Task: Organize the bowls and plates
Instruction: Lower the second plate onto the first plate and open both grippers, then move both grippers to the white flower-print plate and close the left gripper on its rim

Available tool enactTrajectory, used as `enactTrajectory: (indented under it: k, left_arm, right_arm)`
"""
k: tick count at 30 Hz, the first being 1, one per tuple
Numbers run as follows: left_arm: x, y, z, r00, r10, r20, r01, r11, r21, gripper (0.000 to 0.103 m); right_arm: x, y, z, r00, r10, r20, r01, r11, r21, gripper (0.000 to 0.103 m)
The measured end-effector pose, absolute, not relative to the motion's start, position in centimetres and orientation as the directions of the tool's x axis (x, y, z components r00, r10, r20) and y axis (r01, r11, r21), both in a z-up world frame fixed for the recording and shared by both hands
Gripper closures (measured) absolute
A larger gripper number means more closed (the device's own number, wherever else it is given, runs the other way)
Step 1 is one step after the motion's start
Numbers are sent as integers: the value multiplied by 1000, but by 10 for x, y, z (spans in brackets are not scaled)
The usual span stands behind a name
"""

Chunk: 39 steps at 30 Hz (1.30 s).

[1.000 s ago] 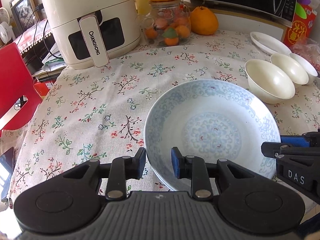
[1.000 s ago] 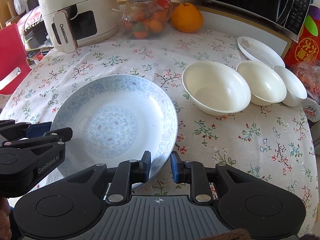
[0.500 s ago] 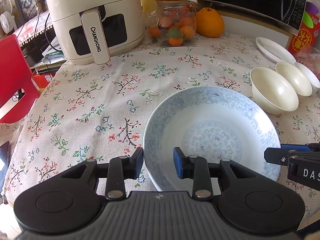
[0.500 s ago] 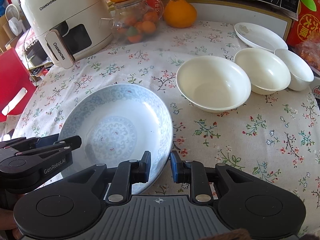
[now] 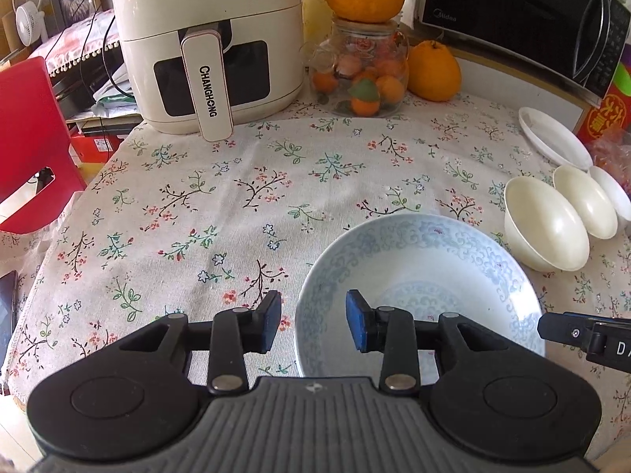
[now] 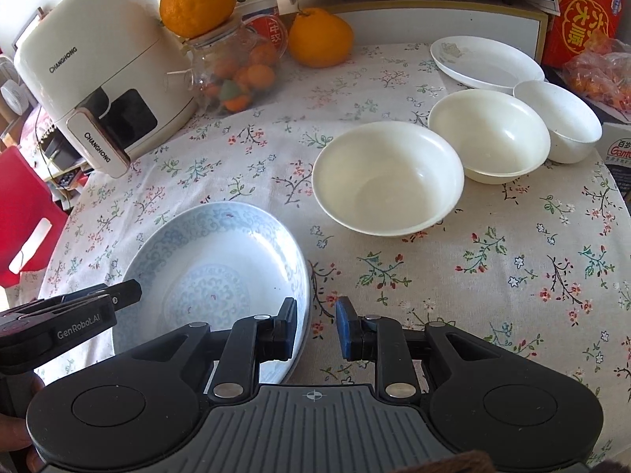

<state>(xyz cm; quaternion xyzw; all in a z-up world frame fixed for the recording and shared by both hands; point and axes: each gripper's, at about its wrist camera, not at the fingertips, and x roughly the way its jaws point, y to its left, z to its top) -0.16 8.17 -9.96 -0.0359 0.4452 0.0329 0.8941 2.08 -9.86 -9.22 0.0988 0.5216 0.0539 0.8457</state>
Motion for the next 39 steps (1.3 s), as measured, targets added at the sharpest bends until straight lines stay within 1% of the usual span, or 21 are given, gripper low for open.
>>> enactTrajectory:
  k: [5,7,9,10,12,13,14,15,16,20,22,24,27,30,35,39]
  left_arm:
    - [12,70,-90,622,-1,-783,-80,995,-66,64]
    - [20,60,-86,626,-23,-780,-65,995,-82,62]
    - [29,48,-84,626,-51,-778,-44,994,-101,56]
    - [34,41,-82,628,-64,-776,-35,993,-110,55]
    - [44,28,-79,634,-82,-769,-15,993,-119,49]
    - [50,20,-77,637,-90,-765,-5,993,-121,47]
    - [55,12,-76,638,-98,-764,6,992,-122,43]
    - [60,4,-76,636,-107,-765,15,992,-126,38]
    - [66,-2,-75,633,-117,-766,24,991,-131,37]
    - [91,-25,-75,616,-138,-775,37,988,-147,31]
    - [103,-34,-75,607,-160,-779,46,985,-166,27]
    - [117,-44,-76,594,-183,-783,58,981,-186,21]
    - [138,-61,-80,570,-203,-796,61,977,-206,20]
    - [161,-80,-87,544,-236,-805,57,968,-245,19]
    - [194,-107,-94,527,-294,-798,39,946,-323,19]
    - [218,-131,-98,528,-314,-789,64,941,-332,18]
  right_arm:
    - [32,-117,-84,468,211,-858,53,963,266,80]
    - [38,-125,-80,478,215,-852,69,957,281,75]
    - [44,-135,-77,489,217,-845,86,952,294,72]
    - [47,-140,-75,495,217,-841,97,949,301,72]
    - [55,-154,-71,509,218,-832,123,939,321,72]
    - [59,-160,-69,515,216,-829,134,936,327,70]
    - [63,-168,-68,525,205,-826,150,933,328,67]
    - [67,-174,-67,532,191,-825,166,932,323,62]
    - [72,-183,-67,539,167,-826,191,931,313,58]
    - [83,-219,-65,555,136,-820,255,911,324,57]
    - [85,-244,-61,573,114,-811,304,890,340,51]
    - [88,-277,-58,593,70,-802,378,855,354,46]
    - [92,-322,-59,597,-21,-802,517,774,365,38]
    - [100,-362,-65,579,-43,-814,612,682,399,38]
    - [124,-401,-78,583,-77,-809,662,622,418,38]
    - [153,-416,-107,575,-22,-818,655,612,443,38]
